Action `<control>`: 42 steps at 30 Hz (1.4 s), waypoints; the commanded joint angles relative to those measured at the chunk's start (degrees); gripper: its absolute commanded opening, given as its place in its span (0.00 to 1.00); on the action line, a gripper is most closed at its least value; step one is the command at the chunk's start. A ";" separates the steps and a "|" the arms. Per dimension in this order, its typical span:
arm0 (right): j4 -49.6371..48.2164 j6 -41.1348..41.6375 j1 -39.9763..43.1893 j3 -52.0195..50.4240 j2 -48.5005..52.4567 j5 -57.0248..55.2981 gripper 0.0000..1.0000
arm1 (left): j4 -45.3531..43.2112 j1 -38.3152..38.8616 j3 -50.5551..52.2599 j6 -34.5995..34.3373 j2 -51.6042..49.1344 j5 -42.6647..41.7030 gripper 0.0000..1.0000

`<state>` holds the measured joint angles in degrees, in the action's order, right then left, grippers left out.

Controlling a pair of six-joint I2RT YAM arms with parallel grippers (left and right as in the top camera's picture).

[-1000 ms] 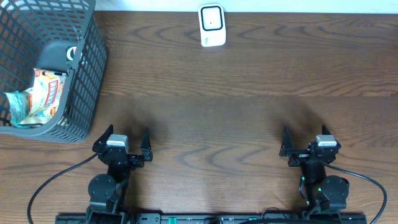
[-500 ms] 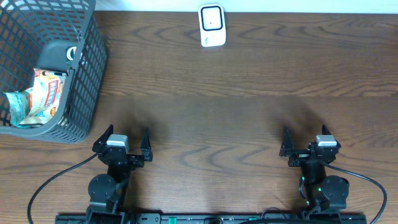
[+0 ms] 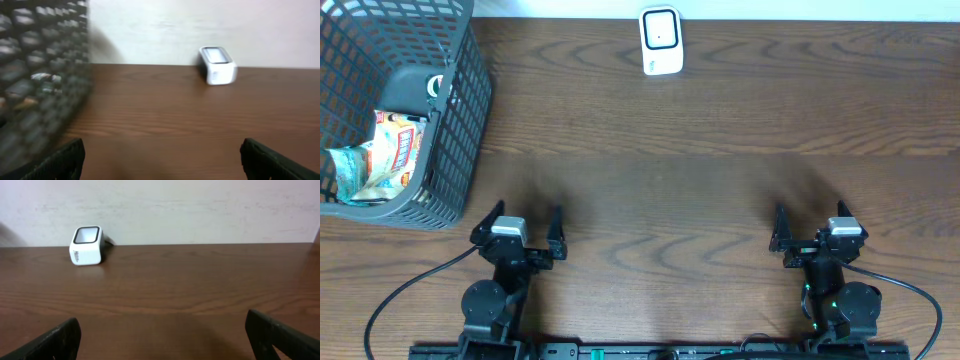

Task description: Scan the item barcode

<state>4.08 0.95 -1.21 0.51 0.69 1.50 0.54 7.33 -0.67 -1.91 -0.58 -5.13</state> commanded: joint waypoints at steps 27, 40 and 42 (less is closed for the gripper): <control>0.07 -0.61 -0.50 -0.22 -0.37 -0.28 0.99 | -21.42 0.09 -31.17 -4.44 -16.09 -19.19 0.97; 0.07 -0.61 -0.50 -0.22 -0.37 -0.28 0.99 | 54.69 -7.72 -129.68 12.79 -81.59 -0.46 0.98; 0.07 -0.61 -0.50 -0.22 -0.37 -0.28 0.99 | 59.76 -11.28 -140.61 12.46 -89.07 0.79 0.98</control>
<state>3.97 0.82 -1.21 0.40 0.67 1.50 55.81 0.56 -126.65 7.81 -80.42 -11.81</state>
